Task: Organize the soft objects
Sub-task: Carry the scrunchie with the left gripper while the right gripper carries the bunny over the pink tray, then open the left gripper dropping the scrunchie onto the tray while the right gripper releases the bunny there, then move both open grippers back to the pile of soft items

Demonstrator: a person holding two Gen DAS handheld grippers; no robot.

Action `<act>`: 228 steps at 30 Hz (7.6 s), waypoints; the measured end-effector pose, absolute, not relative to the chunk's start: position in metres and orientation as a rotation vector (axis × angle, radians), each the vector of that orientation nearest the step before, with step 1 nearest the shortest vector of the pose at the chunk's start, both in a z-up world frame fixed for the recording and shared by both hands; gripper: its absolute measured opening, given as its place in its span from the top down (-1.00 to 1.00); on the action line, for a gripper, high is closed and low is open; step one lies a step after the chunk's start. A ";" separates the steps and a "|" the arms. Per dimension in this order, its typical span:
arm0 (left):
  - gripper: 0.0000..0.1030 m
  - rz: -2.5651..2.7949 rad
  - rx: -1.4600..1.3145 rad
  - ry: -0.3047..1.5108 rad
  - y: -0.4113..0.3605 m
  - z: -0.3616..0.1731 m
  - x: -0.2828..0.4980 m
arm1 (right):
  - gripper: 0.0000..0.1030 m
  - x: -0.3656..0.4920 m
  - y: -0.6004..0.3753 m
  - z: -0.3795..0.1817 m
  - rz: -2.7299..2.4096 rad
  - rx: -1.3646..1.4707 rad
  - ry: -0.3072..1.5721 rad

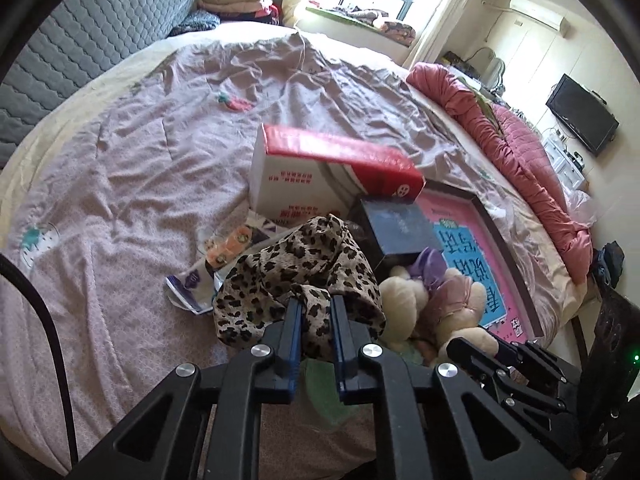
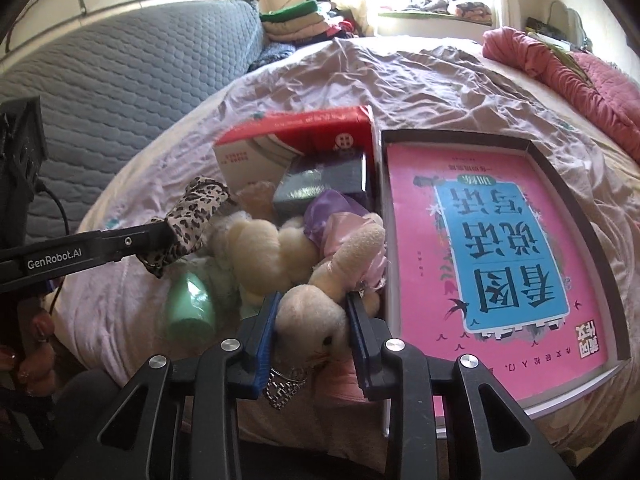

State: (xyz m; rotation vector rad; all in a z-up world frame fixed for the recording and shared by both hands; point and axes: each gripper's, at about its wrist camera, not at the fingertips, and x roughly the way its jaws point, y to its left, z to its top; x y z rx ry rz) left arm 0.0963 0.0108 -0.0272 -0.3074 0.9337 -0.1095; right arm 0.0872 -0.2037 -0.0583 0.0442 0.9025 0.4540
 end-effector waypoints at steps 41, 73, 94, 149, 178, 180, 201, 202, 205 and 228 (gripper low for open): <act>0.74 -0.287 -0.148 0.893 -0.105 0.023 0.088 | 0.35 0.075 -0.298 0.005 0.313 0.134 0.717; 0.74 -0.374 -0.005 1.059 -0.224 -0.041 0.111 | 0.35 0.091 -0.385 -0.049 0.178 0.185 0.845; 0.73 -0.343 0.002 1.111 -0.230 -0.067 0.124 | 0.28 0.100 -0.384 -0.076 0.144 0.099 0.885; -0.34 -0.198 0.027 0.975 -0.180 -0.012 0.093 | -0.50 0.079 -0.359 -0.025 0.128 0.097 0.796; -0.58 -0.094 -0.055 0.900 -0.117 0.023 0.071 | -0.62 0.054 -0.331 0.021 0.143 0.065 0.690; -0.58 -0.086 -0.060 0.900 -0.111 0.024 0.069 | -0.62 0.053 -0.328 0.022 0.146 0.062 0.693; -0.58 0.033 -0.164 0.881 -0.015 0.031 0.052 | -0.63 0.046 -0.289 0.039 0.232 0.047 0.681; -0.58 0.036 -0.169 0.885 -0.013 0.030 0.051 | -0.63 0.044 -0.286 0.039 0.237 0.041 0.679; -0.58 0.040 -0.180 0.893 -0.005 0.028 0.048 | -0.63 0.042 -0.278 0.040 0.255 0.030 0.685; -0.58 0.031 -0.250 0.958 0.013 -0.001 0.040 | -0.63 0.040 -0.203 0.009 0.388 -0.131 0.809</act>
